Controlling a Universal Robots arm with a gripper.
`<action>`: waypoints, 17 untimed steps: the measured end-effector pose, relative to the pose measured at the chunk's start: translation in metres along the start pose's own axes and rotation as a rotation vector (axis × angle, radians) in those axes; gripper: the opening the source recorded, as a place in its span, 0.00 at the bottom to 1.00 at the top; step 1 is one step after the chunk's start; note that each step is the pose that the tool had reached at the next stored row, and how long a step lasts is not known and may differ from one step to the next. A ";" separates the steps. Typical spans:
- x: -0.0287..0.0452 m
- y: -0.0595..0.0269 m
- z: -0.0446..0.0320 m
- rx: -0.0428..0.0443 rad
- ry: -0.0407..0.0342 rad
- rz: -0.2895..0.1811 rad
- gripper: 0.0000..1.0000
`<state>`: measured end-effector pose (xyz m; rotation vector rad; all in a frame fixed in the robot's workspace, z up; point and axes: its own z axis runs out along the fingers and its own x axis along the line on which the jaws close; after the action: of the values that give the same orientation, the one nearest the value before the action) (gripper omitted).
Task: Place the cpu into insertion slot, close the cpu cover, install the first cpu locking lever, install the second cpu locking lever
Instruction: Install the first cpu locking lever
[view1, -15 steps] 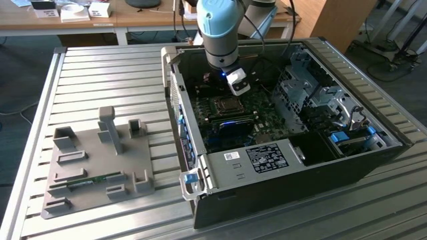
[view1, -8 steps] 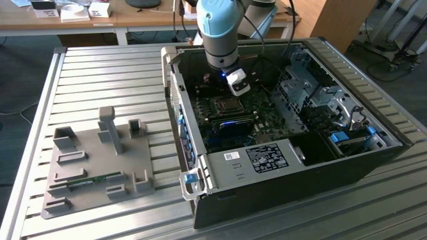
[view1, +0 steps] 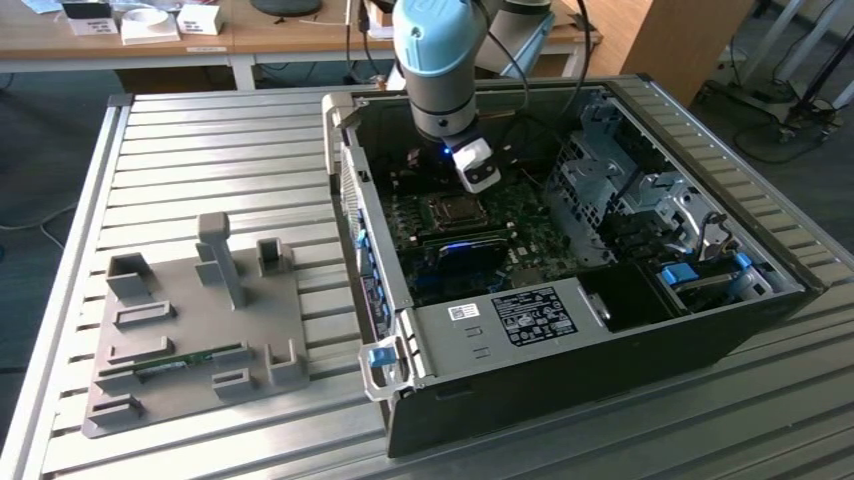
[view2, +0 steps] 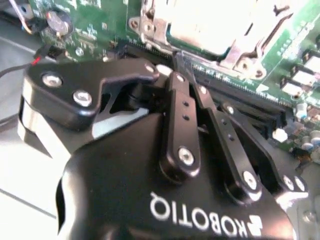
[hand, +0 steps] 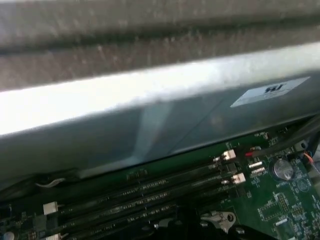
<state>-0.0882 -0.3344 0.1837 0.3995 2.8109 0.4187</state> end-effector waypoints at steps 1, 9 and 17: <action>0.0001 -0.0001 0.0002 0.0010 0.0000 0.000 0.11; 0.0005 0.0008 0.0004 0.0017 -0.0001 0.000 0.11; 0.0003 0.0011 0.0001 0.0012 -0.0003 0.000 0.11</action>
<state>-0.0882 -0.3332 0.1839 0.3994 2.8111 0.4169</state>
